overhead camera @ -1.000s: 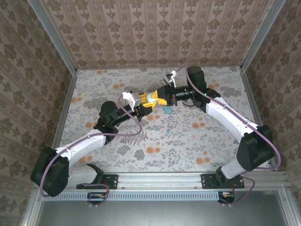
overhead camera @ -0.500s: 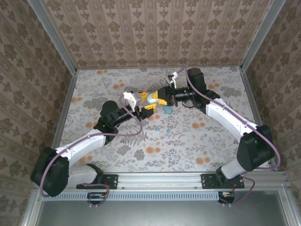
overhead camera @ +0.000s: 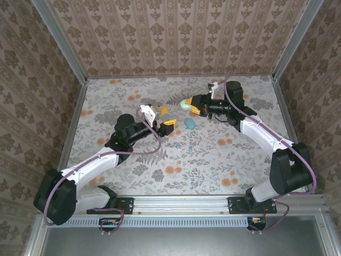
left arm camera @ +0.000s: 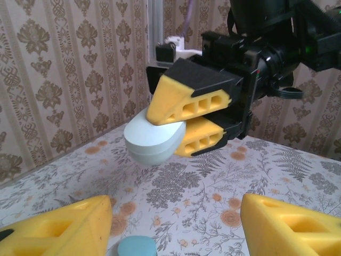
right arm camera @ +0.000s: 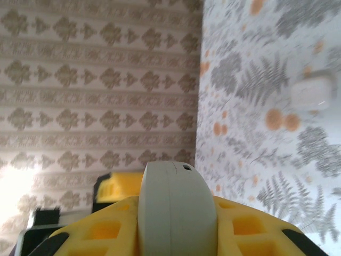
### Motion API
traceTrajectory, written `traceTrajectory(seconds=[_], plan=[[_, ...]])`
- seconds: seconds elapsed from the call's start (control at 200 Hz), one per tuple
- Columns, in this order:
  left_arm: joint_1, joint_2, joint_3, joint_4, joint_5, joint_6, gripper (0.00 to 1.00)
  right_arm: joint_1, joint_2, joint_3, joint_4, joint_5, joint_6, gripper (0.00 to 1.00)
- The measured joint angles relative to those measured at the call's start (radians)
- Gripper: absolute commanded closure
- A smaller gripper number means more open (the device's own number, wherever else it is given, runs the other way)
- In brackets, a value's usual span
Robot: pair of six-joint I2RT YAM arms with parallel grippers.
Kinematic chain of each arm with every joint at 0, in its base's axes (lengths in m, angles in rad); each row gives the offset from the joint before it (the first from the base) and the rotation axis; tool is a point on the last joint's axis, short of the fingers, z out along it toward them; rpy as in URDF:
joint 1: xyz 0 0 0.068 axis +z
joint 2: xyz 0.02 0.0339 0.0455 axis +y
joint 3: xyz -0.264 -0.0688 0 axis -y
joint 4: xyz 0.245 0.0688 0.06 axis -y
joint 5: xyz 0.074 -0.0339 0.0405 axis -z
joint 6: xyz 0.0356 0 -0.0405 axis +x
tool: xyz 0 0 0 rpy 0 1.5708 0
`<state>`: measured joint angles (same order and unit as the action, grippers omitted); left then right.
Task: Insert wireless bluetooth earbuds into charging case
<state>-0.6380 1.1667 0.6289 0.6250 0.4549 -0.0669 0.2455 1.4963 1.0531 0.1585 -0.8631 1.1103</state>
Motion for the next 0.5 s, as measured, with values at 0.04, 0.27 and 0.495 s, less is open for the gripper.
traceTrajectory(seconds=[0.04, 0.27, 0.495], plan=[[0.000, -0.015, 0.000, -0.013, -0.014, 0.000, 0.33, -0.026, 0.012, -0.010, 0.000, 0.013, -0.005, 0.80], [0.000, -0.115, -0.001, -0.139, -0.094, 0.008, 0.31, -0.143, 0.169, -0.034, -0.044, 0.088, -0.088, 0.80], [0.000, -0.184, -0.016, -0.222, -0.149, 0.011, 0.27, -0.174, 0.305, -0.001, -0.146, 0.141, -0.208, 0.79]])
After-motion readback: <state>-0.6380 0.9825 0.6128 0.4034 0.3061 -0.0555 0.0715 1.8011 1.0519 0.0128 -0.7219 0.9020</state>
